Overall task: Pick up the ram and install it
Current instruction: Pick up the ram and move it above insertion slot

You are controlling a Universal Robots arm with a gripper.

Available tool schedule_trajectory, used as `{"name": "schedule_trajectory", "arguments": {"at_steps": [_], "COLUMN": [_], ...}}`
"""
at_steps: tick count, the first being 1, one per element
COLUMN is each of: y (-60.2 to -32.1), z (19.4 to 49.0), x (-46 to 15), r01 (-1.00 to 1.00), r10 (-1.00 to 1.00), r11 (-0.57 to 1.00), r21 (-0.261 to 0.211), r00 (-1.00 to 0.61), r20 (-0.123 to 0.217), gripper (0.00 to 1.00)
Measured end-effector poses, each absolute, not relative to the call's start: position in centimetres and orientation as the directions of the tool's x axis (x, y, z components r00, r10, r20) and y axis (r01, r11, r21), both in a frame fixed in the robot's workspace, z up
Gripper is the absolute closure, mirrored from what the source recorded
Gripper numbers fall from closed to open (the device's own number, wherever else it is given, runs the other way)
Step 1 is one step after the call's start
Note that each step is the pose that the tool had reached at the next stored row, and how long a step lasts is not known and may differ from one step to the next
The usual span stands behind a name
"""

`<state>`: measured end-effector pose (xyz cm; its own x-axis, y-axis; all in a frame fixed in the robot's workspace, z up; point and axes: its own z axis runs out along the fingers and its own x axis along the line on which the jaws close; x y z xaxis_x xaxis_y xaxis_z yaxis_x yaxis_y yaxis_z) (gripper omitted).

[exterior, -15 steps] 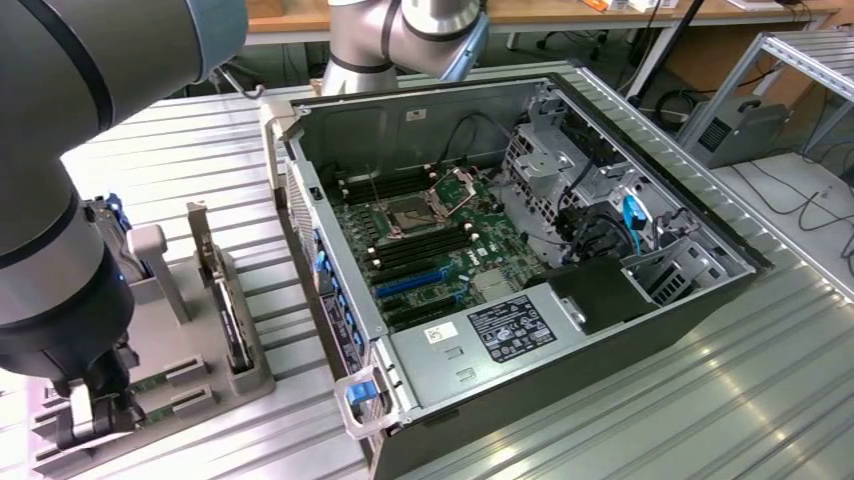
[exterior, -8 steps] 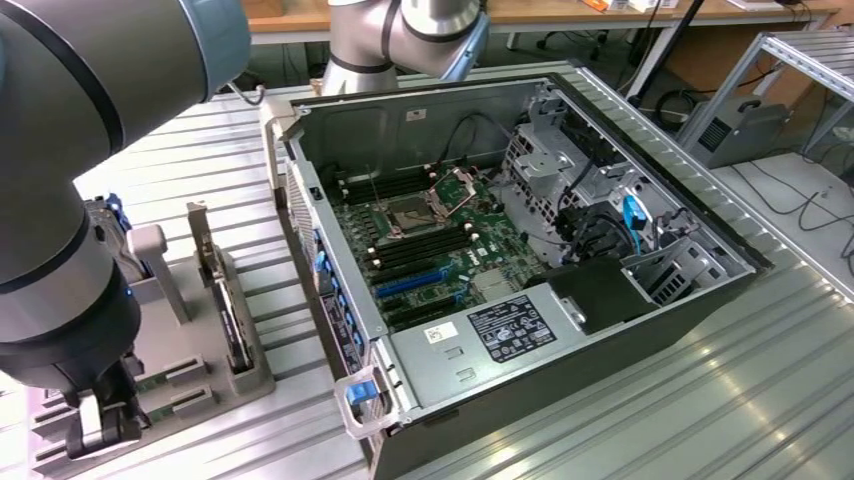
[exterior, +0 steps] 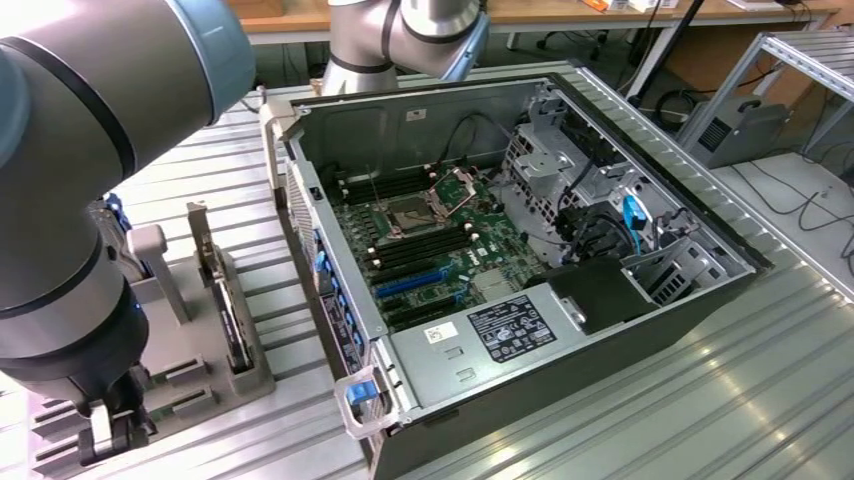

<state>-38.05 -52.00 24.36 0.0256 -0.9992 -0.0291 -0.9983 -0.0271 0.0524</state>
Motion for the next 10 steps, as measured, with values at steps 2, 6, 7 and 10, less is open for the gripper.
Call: {"name": "schedule_trajectory", "arguments": {"at_steps": [2, 6, 7, 10], "y": [-52.0, -52.0, -52.0, -52.0], "z": [24.0, 23.2, 23.1, 22.5], "x": [-38.1, -38.2, -38.3, -38.3], "r01": [-0.998, -0.998, -0.998, -0.998], "r10": [-0.999, -0.999, -0.999, -0.999], "r11": [-0.027, -0.027, -0.027, -0.027], "r21": [0.052, 0.052, 0.052, 0.052], "r00": [0.026, 0.026, 0.026, 0.026], "r20": [-0.029, -0.029, -0.029, -0.029], "gripper": [0.46, 0.46, 0.46, 0.46]}}
